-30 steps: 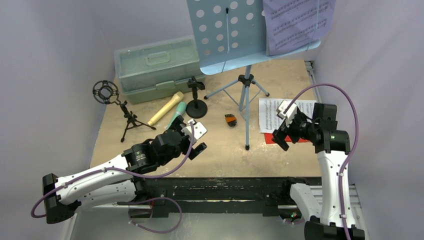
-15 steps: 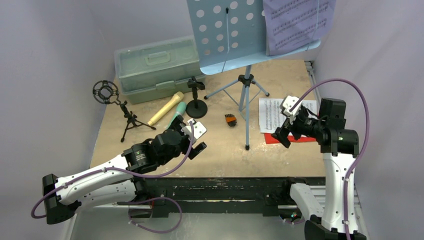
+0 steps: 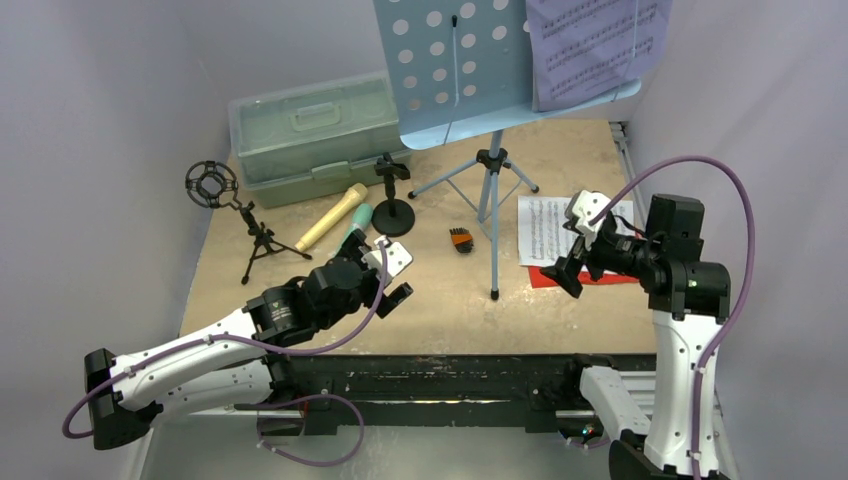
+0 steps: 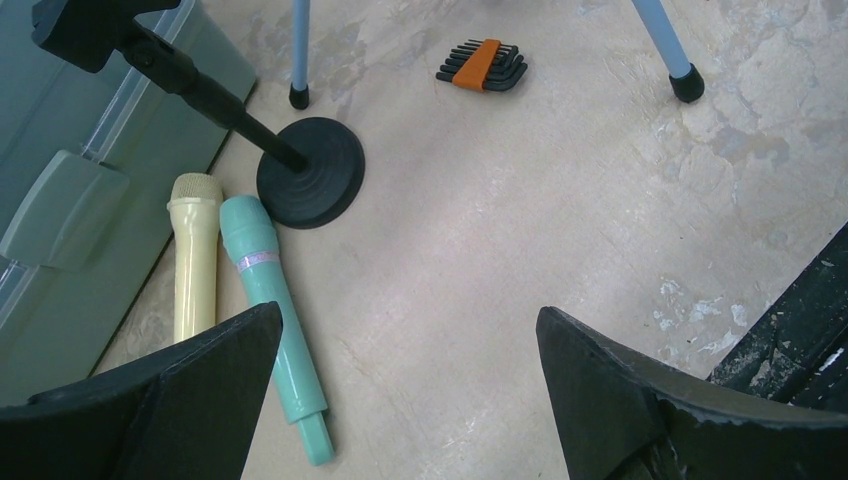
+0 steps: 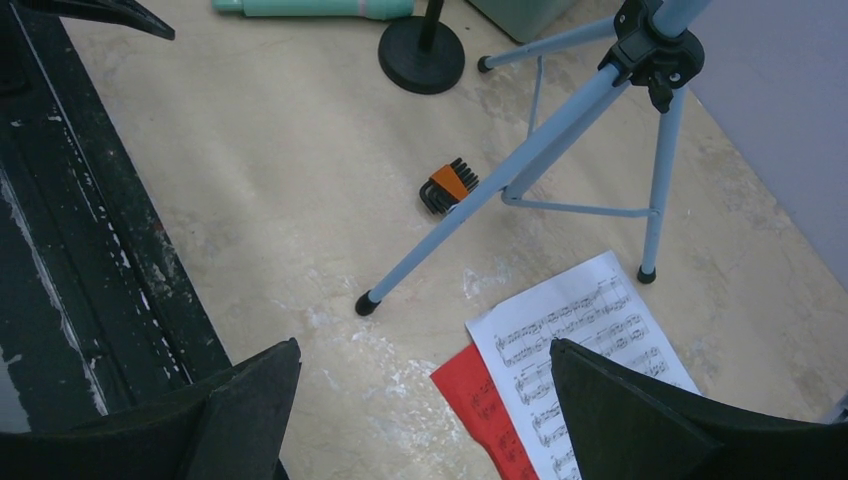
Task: Pack up the instrument practice props
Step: Pick up the sheet music from the music stand.
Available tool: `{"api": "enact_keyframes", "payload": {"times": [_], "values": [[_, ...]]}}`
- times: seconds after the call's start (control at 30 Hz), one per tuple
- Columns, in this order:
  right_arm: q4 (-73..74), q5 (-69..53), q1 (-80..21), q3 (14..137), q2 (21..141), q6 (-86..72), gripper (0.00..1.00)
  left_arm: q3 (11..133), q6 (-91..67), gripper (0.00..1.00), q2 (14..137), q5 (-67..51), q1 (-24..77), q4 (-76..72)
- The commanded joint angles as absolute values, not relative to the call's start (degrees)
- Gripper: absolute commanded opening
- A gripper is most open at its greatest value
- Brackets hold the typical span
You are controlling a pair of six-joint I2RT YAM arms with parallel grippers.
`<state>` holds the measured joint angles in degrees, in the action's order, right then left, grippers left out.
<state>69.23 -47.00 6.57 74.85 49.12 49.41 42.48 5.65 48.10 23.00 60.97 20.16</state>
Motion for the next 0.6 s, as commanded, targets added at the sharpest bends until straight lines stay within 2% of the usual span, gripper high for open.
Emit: {"api": "enact_keyframes", "payload": {"times": [0.0, 0.57], "values": [[70.8, -50.45, 6.86, 77.86, 49.31, 48.9, 0.99, 42.48, 6.51, 0.99, 47.64, 22.85, 60.39, 17.5], [73.88, -54.18, 6.86, 83.03, 49.45, 49.0, 0.99, 42.45, 6.42, 0.99, 48.08, 22.68, 59.5, 17.4]]}}
